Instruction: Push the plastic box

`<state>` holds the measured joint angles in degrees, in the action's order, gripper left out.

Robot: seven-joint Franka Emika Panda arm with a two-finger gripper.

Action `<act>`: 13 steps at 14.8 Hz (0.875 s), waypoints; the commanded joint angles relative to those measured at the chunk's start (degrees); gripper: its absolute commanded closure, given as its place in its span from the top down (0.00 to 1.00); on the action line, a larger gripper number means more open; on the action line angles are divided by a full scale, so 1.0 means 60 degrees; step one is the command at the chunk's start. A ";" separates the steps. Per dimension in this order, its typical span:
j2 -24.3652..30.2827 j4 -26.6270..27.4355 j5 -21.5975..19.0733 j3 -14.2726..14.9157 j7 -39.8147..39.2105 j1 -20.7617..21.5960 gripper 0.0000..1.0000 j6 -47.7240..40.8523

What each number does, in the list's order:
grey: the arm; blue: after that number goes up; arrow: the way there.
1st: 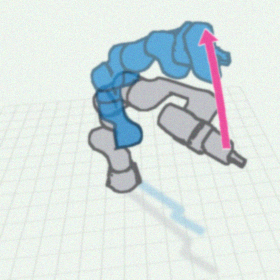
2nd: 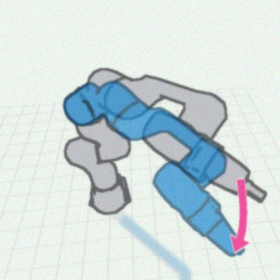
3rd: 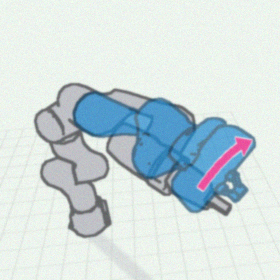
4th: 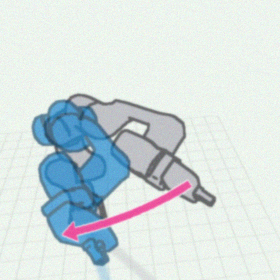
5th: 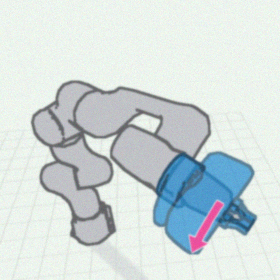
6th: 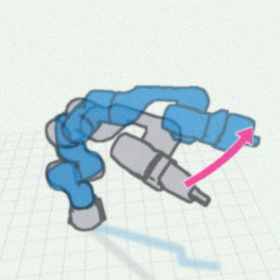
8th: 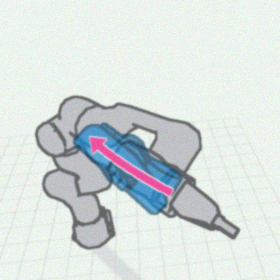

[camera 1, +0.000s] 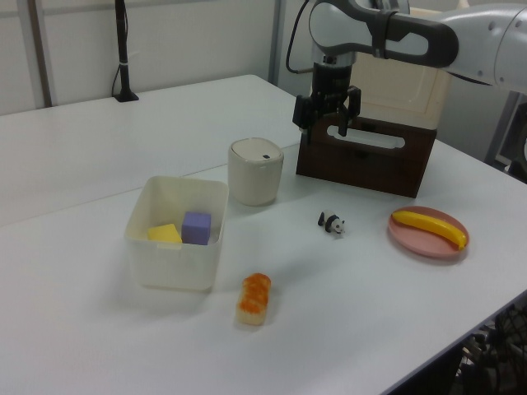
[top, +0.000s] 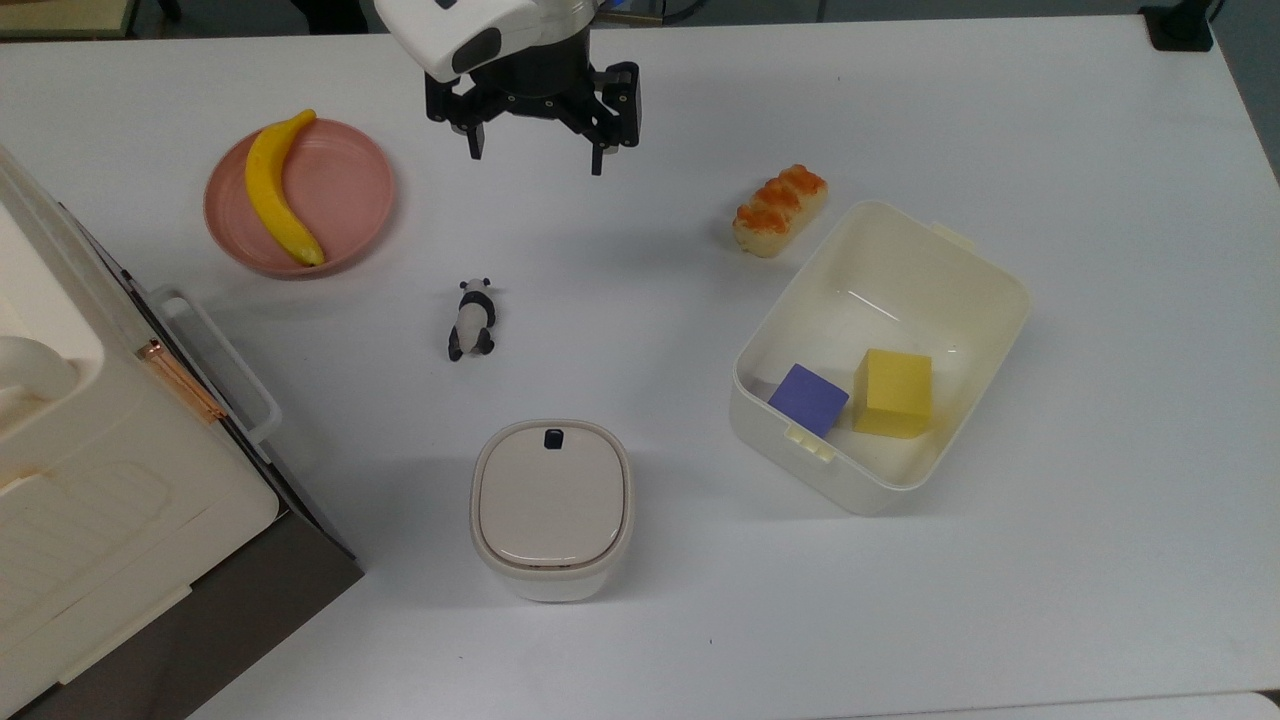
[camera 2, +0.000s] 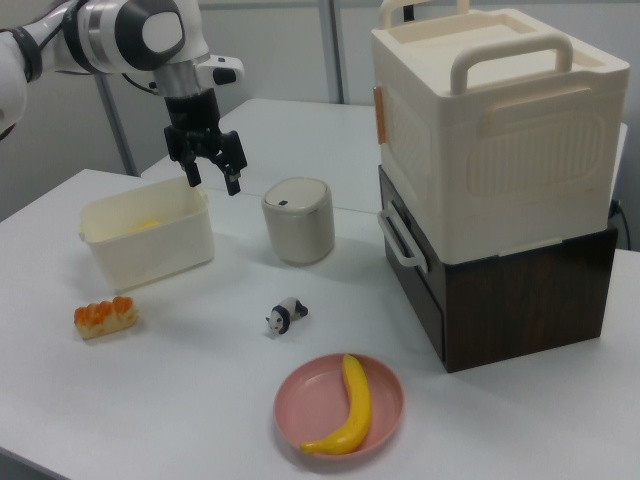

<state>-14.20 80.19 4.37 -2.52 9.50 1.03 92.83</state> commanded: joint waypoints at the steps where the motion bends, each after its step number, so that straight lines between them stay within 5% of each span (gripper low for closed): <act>1: 0.0271 0.0302 0.0151 0.0053 -0.0089 0.0035 1.00 0.0070; 13: 0.0257 0.0302 0.0136 0.0053 -0.0467 0.0034 1.00 0.0070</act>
<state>-14.20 80.19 4.37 -2.52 9.48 0.96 92.83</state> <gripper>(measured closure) 0.000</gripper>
